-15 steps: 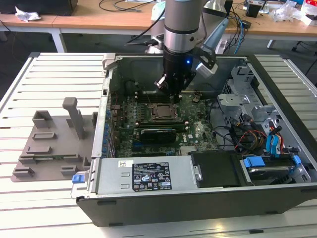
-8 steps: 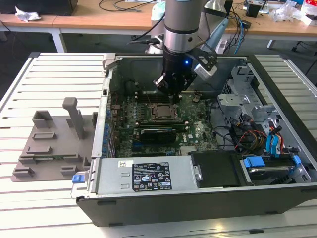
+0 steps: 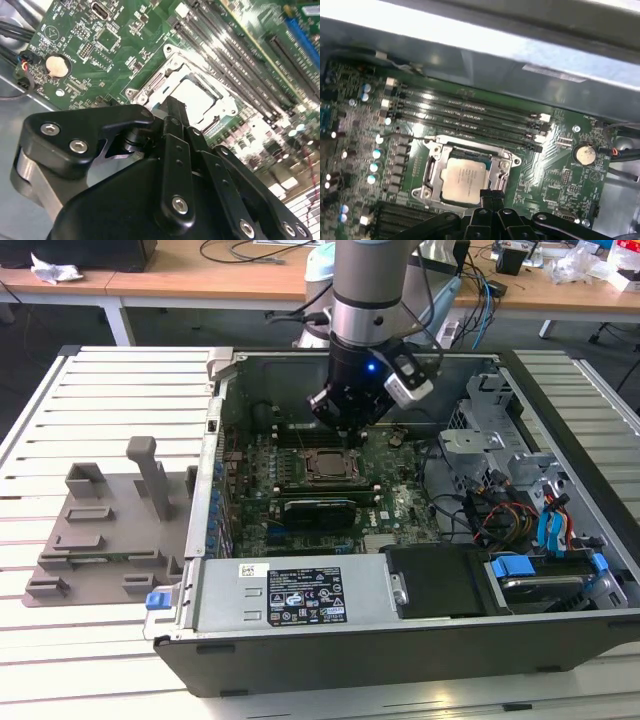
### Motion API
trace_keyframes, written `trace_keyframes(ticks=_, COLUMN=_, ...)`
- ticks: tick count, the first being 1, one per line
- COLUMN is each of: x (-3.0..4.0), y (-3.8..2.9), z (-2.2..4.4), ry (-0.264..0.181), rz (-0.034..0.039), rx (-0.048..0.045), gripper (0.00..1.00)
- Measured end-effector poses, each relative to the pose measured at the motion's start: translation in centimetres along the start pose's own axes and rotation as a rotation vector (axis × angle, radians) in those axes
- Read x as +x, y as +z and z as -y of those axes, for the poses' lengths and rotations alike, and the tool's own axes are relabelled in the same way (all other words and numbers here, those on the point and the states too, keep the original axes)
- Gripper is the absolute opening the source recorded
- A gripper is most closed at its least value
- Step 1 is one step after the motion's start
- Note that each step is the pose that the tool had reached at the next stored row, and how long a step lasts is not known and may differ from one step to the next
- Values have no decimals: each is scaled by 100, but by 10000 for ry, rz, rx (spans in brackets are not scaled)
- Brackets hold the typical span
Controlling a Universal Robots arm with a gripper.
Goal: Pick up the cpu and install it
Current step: 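Install the first cpu locking lever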
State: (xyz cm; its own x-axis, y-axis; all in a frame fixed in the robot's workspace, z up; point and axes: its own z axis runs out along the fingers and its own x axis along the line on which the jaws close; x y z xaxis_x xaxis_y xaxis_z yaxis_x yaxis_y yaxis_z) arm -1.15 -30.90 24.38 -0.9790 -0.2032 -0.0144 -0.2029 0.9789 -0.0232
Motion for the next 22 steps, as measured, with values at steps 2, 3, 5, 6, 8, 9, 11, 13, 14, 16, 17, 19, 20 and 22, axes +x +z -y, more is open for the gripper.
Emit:
trace_keyframes(ticks=2, x=0, y=0, z=0, ry=197, rz=9, rx=-65, gripper=11)
trace_keyframes(ticks=3, x=0, y=1, z=0, ry=413, rz=4, rx=-62, gripper=11)
trace_keyframes(ticks=5, x=0, y=5, z=0, ry=1297, rz=-13, rx=-39, gripper=11)
trace_keyframes(ticks=6, x=0, y=5, z=0, ry=1402, rz=-29, rx=56, gripper=11)
trace_keyframes(ticks=8, x=-5, y=12, z=1, ry=1400, rz=-501, rx=15, gripper=11)
trace_keyframes(ticks=9, x=-5, y=11, z=1, ry=1399, rz=-528, rx=11, gripper=11)
trace_keyframes(ticks=11, x=-4, y=12, z=1, ry=1397, rz=-552, rx=7, gripper=11)
trace_keyframes(ticks=13, x=-3, y=-15, z=1, ry=1398, rz=-550, rx=7, gripper=11)
trace_keyframes(ticks=14, x=-3, y=-59, z=2, ry=1399, rz=-550, rx=6, gripper=11)
trace_keyframes(ticks=16, x=-4, y=-156, z=4, ry=1400, rz=-550, rx=7, gripper=11)
trace_keyframes(ticks=17, x=-5, y=-185, z=5, ry=1399, rz=-550, rx=7, gripper=11)
trace_keyframes(ticks=19, x=-5, y=-224, z=6, ry=1399, rz=-550, rx=7, gripper=11)
trace_keyframes(ticks=20, x=-6, y=-264, z=6, ry=1400, rz=-550, rx=7, gripper=11)
trace_keyframes(ticks=22, x=-7, y=-348, z=8, ry=1400, rz=-550, rx=7, gripper=11)
